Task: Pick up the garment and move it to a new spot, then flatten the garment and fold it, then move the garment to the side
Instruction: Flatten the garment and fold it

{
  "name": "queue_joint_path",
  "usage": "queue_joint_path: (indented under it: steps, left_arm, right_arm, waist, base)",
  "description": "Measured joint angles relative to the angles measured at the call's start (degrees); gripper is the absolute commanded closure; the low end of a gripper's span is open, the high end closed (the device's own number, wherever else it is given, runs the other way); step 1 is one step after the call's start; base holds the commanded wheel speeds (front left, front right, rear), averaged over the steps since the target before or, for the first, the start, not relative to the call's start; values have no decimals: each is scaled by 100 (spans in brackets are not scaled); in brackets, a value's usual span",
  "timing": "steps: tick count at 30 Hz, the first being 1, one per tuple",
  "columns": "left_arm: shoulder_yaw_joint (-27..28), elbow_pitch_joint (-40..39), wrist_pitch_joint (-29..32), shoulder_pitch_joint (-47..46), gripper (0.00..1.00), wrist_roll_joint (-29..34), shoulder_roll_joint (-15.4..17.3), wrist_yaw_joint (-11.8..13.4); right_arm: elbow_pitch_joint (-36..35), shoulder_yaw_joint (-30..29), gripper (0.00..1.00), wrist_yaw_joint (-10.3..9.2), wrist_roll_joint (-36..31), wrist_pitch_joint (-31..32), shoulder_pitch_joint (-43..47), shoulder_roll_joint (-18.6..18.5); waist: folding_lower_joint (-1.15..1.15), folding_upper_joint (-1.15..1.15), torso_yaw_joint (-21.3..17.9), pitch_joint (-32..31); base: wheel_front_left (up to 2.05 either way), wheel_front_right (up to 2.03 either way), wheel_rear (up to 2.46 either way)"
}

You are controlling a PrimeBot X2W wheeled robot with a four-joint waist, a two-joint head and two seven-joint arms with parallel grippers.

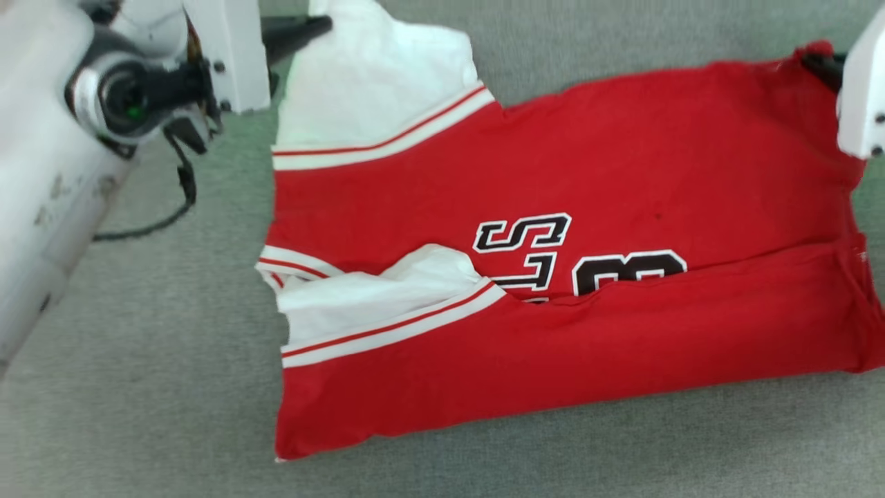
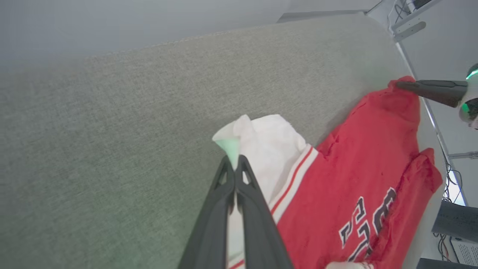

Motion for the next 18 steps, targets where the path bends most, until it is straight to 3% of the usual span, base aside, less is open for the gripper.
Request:
queue_joint_path:
  steps: [5,11,18]
  left_arm:
    - [-88,-1035,-323,548,100,-241,327,0]
    - [-291,-2449,-933,1485,100,-334,994,0]
    - [-394,-3685,-1983,2599,100,-305,1798,2]
  right_arm:
    - [-548,88,100,0,635,1,685,-368]
    - [-1457,-11,100,0,1152,78,1723,-940]
    - [-2384,-568,100,0,1644,175,3157,-1466]
  waist:
    - [0,0,115,-423]
    - [0,0,275,-903]
    - [0,0,434,-1296]
  base:
    - [0,0,0]
    - [0,0,0]
    - [0,0,0]
